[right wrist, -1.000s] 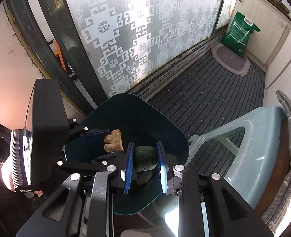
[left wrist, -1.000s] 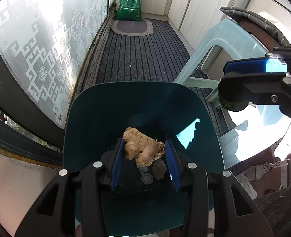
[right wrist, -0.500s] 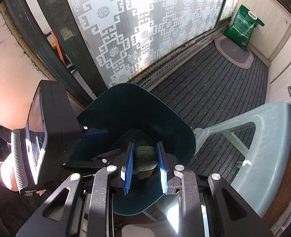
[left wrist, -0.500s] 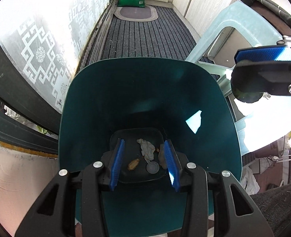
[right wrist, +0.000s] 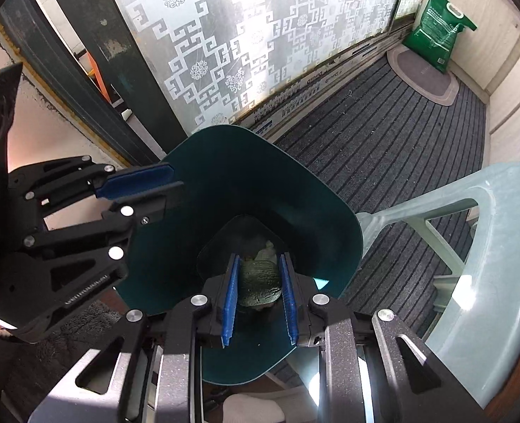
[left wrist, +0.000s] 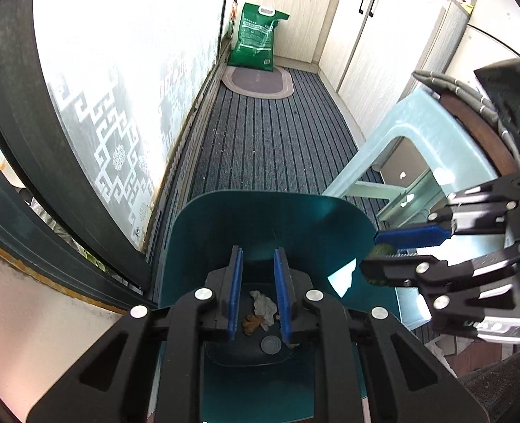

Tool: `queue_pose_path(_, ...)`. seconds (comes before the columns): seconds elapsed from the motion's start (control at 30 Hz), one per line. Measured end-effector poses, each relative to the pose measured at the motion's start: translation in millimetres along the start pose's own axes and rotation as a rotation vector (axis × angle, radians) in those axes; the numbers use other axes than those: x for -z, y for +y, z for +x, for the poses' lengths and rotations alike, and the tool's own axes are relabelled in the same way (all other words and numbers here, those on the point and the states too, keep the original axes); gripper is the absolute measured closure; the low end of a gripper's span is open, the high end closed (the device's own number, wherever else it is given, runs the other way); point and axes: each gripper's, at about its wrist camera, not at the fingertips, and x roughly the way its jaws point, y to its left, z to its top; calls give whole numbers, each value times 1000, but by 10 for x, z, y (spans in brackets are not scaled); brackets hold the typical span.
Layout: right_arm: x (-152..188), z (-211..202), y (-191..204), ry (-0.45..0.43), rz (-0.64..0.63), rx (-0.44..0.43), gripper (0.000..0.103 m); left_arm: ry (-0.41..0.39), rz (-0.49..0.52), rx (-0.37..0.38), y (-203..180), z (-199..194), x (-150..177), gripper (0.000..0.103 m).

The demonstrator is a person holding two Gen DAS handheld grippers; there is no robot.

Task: Collect trash
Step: 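Open the right tool to drop the green item into the bin, then move both tools back over the stool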

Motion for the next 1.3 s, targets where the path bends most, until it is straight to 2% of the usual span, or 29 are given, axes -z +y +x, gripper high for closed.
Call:
queue_pose_path(0.43, 151, 329, -15, 99, -6, -30, 80, -234, -23, 60, -12, -559, -203, 88)
queue_pose_path(0.63, 183, 334, 66, 97, -35, -67, 77, -336, -41, 108, -58, -843, -282, 88)
queue_pose_path(0.73, 173, 241, 78, 66, -32, -77, 73, -381, -60, 128, -41, -970, -330, 88)
queue_pose_path(0.9, 152, -43, 128, -6, -54, -64, 73, -415, -65, 128, -100, -1121, -368, 87)
queue_pose_path(1.1, 158, -622, 108, -171, -49, -30, 75, -451, -66, 151, -171, -1237, -409, 86)
queue_pose_path(1.3, 238, -1326, -122, -355, -10, 29, 75, -466, -44, 152, -330, -1263, -451, 85)
